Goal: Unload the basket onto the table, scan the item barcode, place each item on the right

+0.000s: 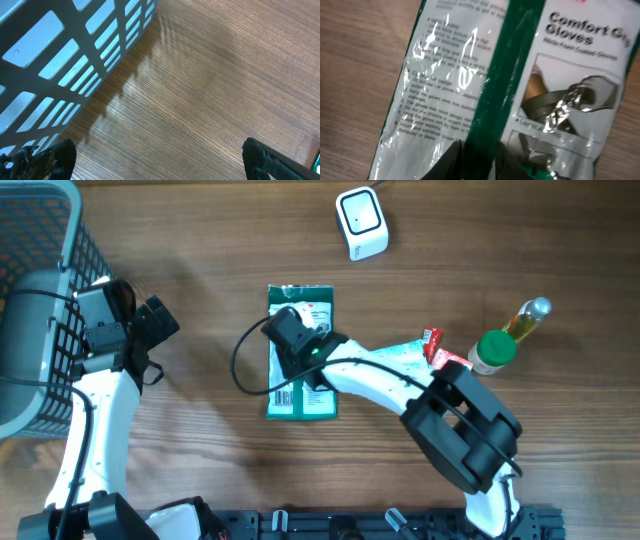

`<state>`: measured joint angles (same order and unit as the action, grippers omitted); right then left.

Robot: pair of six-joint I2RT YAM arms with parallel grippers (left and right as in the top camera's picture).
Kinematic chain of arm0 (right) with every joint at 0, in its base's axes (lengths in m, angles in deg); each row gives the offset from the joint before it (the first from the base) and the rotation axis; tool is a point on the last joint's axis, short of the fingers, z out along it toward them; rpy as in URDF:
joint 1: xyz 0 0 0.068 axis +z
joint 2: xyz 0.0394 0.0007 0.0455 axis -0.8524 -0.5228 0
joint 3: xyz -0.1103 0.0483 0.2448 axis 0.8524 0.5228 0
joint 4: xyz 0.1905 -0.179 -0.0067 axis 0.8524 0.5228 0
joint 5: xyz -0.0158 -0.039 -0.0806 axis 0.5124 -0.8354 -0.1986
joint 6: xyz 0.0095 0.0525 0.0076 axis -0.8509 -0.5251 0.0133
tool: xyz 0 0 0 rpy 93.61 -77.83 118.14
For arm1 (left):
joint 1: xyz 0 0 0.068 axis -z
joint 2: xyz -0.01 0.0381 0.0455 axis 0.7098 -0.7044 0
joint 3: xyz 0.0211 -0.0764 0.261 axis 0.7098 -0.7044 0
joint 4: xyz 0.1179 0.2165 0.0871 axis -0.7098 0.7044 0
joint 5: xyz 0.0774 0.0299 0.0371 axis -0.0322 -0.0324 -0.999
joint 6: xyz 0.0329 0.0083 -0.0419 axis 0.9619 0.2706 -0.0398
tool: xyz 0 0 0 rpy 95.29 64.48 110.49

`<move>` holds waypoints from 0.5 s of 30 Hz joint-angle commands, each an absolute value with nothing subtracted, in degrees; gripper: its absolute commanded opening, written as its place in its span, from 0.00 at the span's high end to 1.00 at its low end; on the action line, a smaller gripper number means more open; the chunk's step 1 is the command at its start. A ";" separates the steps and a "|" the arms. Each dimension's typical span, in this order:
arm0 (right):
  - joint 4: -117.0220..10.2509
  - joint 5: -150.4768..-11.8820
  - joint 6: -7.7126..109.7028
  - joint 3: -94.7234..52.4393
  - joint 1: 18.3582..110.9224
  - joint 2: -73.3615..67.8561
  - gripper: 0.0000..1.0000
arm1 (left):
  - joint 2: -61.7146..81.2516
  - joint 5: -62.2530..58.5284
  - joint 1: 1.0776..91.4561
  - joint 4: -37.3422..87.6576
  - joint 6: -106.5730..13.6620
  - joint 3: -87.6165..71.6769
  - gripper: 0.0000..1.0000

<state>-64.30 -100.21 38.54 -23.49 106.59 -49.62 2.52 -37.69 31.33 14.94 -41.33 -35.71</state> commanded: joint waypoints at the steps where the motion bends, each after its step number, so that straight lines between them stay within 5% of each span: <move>1: -62.27 -99.38 37.60 -23.34 106.22 -40.62 0.50 | 2.98 -37.42 31.22 14.81 -40.61 -35.12 0.00; 3: -56.89 -98.76 34.03 -23.34 106.11 -37.08 0.38 | 2.98 -37.42 31.22 14.81 -40.61 -35.12 0.00; 15: -47.45 -95.64 25.18 -23.34 106.07 -45.06 0.22 | 2.98 -37.42 31.22 14.81 -40.61 -35.12 0.00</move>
<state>-47.32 -94.59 26.60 -23.49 106.05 -43.07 2.52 -37.69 31.33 14.94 -41.33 -35.71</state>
